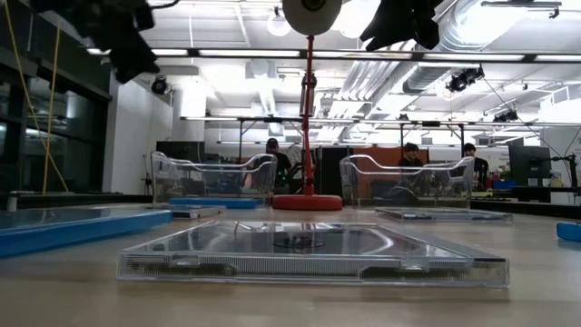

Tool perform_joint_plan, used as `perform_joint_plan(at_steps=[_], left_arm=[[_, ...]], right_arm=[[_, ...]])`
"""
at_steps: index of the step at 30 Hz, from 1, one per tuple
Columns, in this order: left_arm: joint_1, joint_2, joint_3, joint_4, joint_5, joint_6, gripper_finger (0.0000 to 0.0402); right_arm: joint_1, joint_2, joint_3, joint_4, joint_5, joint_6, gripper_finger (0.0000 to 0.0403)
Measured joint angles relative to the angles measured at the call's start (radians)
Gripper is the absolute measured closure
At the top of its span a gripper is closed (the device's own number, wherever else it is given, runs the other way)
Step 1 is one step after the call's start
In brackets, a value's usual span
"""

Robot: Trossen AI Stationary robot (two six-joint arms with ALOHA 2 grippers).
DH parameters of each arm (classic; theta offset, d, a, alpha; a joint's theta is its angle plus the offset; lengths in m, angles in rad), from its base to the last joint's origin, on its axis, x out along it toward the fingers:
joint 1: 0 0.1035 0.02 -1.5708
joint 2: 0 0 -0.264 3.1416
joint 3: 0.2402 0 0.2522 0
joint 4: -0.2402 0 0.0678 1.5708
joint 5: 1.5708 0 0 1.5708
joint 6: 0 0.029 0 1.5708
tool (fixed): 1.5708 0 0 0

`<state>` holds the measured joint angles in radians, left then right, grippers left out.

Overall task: Pick & place jewel cases by type
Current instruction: Put the left black cd case into the right transparent bin

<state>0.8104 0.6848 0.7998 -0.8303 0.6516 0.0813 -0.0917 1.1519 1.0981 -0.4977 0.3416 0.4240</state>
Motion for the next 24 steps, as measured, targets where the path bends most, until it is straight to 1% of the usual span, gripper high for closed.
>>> perform_joint_plan(at_steps=[6, 11, 17, 24], left_arm=[[0.000, -0.163, -0.118, 0.012, -0.037, -0.137, 0.0282], [0.000, -0.241, -0.168, 0.013, -0.039, -0.196, 0.0282], [0.000, -0.256, -0.181, 0.013, -0.038, -0.231, 0.0282], [-0.021, -0.252, -0.181, -0.028, -0.053, -0.312, 0.0282]], right_arm=[[0.000, 0.000, 0.000, -0.019, 0.000, 0.027, 0.0299], [0.000, 0.000, 0.000, -0.077, 0.000, 0.064, 0.0299], [0.000, 0.000, 0.000, -0.114, 0.012, 0.120, 0.0299], [0.016, 0.023, 0.000, -0.159, 0.031, 0.312, 0.0299]])
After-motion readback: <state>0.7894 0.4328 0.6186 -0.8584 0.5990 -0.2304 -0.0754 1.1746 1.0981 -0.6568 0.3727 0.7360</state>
